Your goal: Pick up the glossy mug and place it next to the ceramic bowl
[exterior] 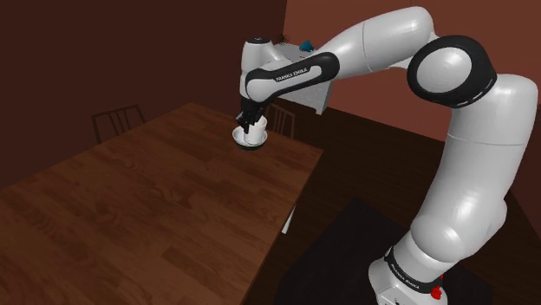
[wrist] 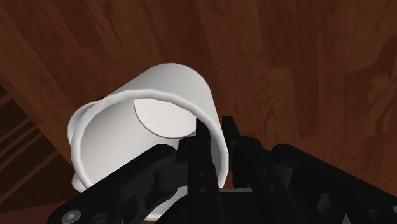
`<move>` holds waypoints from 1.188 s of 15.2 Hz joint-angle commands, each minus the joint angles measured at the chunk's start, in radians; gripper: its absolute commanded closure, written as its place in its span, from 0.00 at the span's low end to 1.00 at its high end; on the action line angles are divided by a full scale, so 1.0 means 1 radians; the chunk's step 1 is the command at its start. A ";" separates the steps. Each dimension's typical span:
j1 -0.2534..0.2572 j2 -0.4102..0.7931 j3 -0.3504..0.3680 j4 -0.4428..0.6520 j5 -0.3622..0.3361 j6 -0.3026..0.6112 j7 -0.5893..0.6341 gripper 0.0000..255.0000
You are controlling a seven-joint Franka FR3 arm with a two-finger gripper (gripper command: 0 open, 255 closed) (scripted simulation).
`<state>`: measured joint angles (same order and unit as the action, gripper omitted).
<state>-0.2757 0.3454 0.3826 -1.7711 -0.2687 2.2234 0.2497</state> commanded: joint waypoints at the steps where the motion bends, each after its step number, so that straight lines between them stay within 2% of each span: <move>1: -0.020 0.020 -0.010 0.029 0.002 -0.005 -0.037 1.00; 18: 0.002 0.133 -0.048 -0.044 -0.072 0.172 0.023 1.00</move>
<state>-0.2775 0.4687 0.3372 -1.8178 -0.3349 2.3885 0.2670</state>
